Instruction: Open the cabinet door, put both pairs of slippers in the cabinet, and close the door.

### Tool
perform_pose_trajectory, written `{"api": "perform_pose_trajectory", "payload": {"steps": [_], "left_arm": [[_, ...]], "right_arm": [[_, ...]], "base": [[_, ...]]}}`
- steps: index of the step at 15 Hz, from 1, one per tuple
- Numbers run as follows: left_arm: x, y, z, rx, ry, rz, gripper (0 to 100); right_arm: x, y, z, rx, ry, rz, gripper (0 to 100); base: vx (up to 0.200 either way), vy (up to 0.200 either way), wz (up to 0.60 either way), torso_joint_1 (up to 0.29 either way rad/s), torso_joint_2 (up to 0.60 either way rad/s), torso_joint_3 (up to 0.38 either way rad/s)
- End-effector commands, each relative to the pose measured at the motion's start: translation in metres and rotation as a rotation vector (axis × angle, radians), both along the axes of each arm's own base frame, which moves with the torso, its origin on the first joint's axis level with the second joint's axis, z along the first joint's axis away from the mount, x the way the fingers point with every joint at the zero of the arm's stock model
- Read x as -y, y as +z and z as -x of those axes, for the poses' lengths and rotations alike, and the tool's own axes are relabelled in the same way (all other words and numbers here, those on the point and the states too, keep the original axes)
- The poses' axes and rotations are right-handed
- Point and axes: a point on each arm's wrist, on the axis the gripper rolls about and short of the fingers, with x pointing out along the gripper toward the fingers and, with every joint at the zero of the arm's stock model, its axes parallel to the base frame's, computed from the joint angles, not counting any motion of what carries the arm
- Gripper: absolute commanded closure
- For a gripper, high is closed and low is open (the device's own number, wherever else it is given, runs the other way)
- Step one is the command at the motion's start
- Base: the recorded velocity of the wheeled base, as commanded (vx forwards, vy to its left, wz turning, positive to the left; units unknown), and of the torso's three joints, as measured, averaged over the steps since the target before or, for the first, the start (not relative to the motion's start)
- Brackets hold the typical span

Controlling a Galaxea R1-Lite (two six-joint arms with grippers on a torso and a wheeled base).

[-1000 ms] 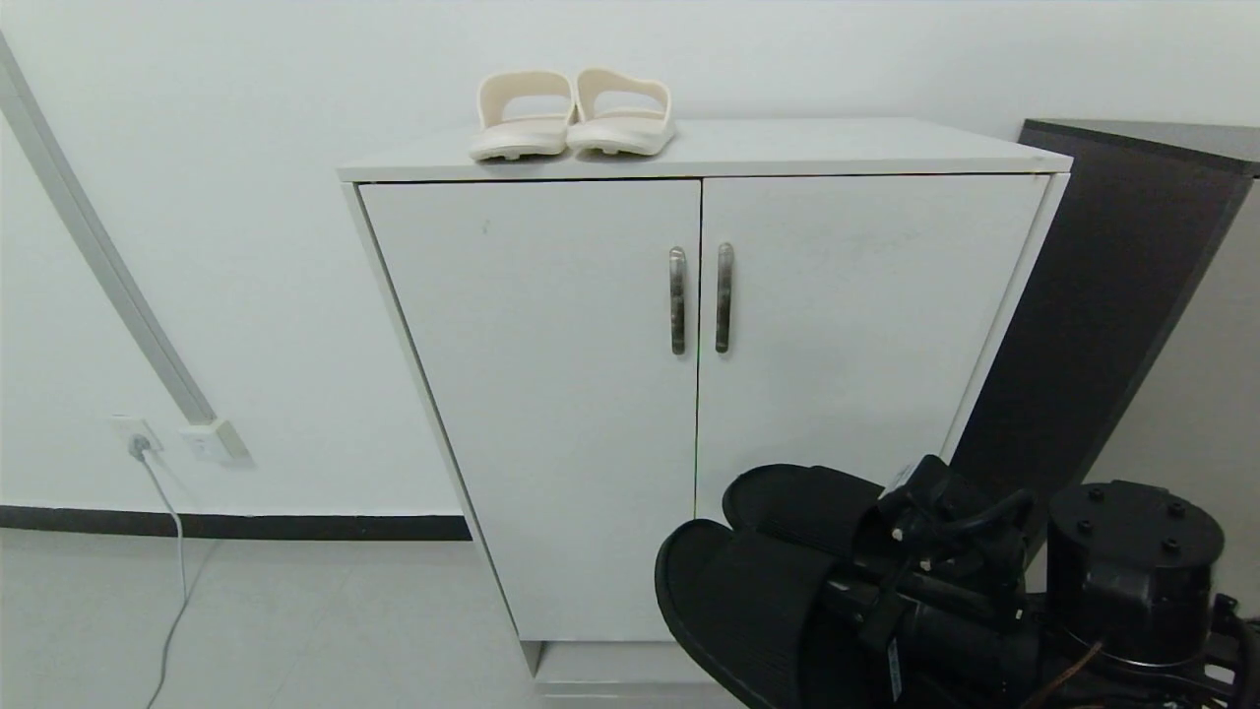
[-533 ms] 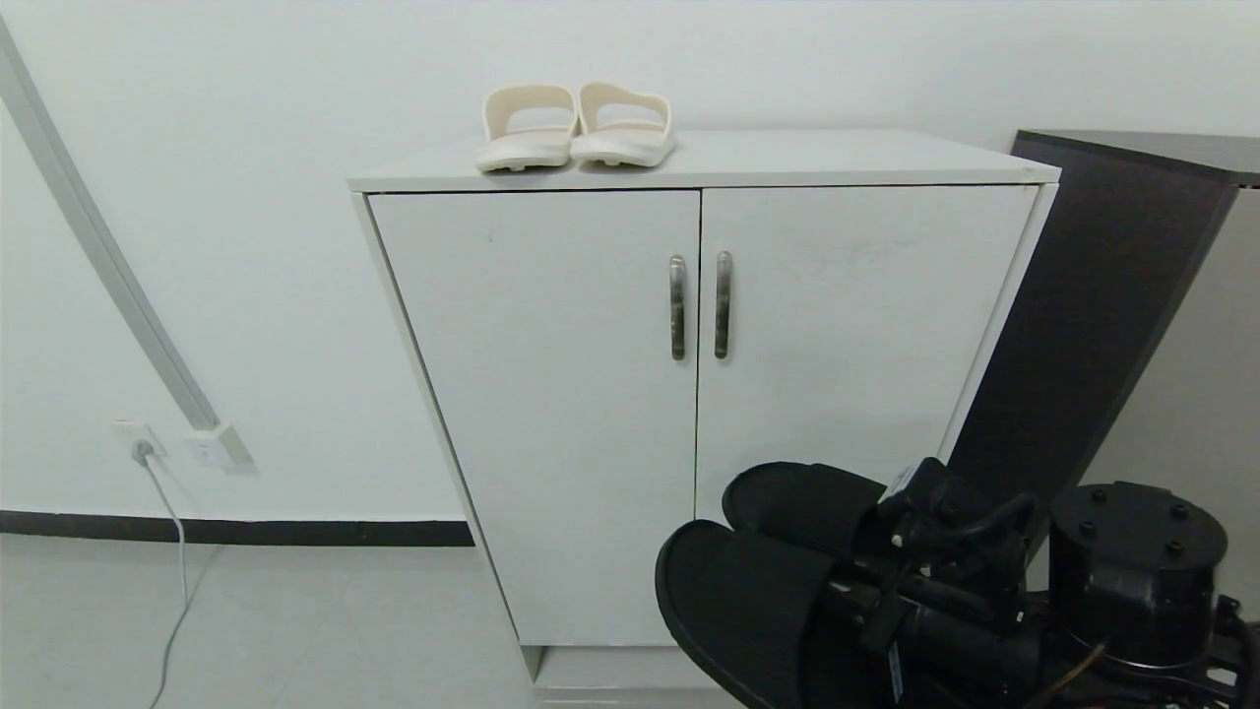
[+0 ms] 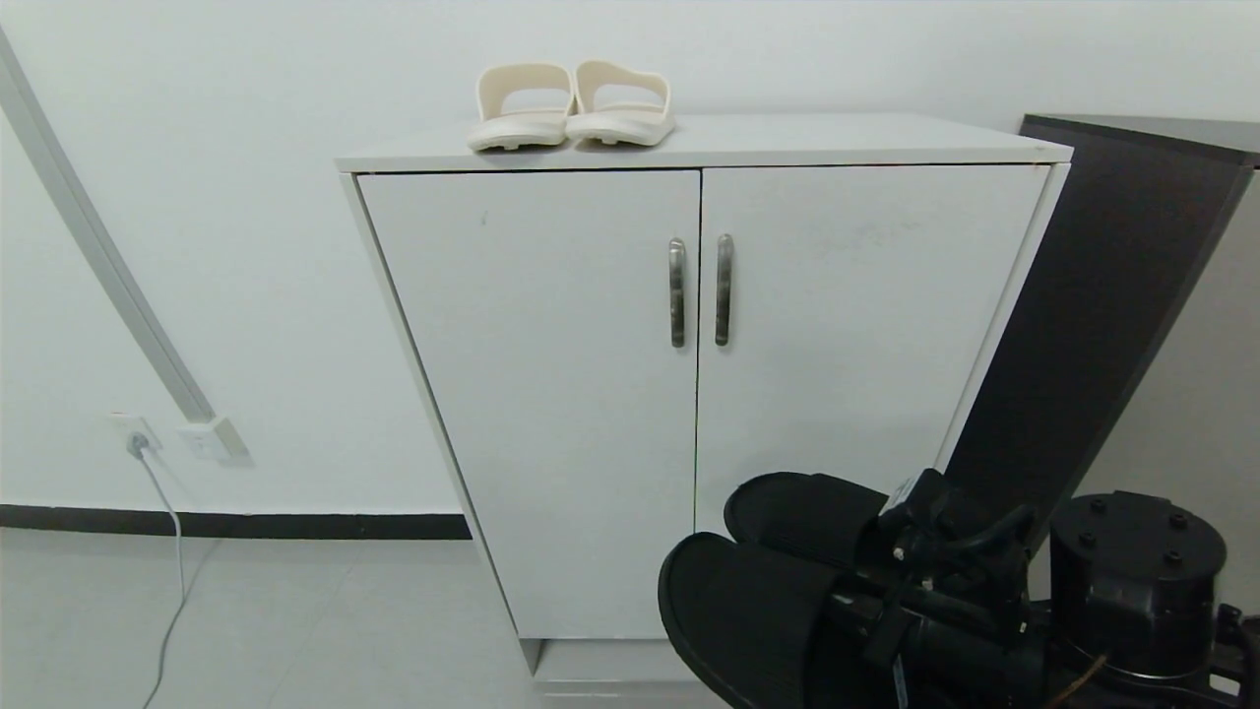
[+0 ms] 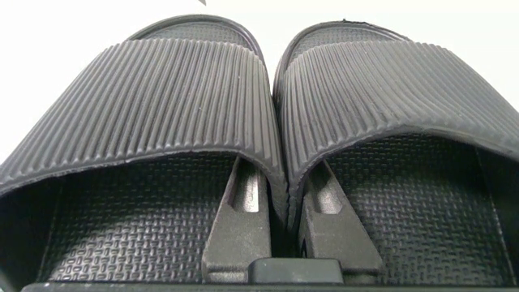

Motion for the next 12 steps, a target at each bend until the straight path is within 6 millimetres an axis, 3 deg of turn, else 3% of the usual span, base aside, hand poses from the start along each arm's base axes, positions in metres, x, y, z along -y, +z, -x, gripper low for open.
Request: {"api": "perform_pose_trajectory", "payload": {"steps": [1, 8, 10, 12], "left_arm": [[0.002, 0.010, -0.031, -0.119, -0.087, 0.003, 0], [0.018, 0.034, -0.142, -0.222, -0.376, 0.076, 0], [0.038, 0.047, -0.169, -0.202, -0.488, 0.129, 0], [0.060, 0.059, -0.179, -0.180, -0.602, 0.158, 0]], "right_arm": [[0.000, -0.001, 0.000, -0.002, 0.002, 0.002, 100], [-0.001, -0.004, 0.000, -0.016, -0.001, 0.006, 100], [0.000, -0.005, 0.001, -0.021, -0.005, 0.007, 100], [-0.001, -0.005, 0.000, -0.021, -0.004, 0.009, 100]], "base": [[0.000, 0.000, 0.00, 0.000, 0.00, 0.000], [0.000, 0.000, 0.00, 0.000, 0.00, 0.000], [0.000, 0.000, 0.00, 0.000, 0.00, 0.000], [0.000, 0.000, 0.00, 0.000, 0.00, 0.000]]}}
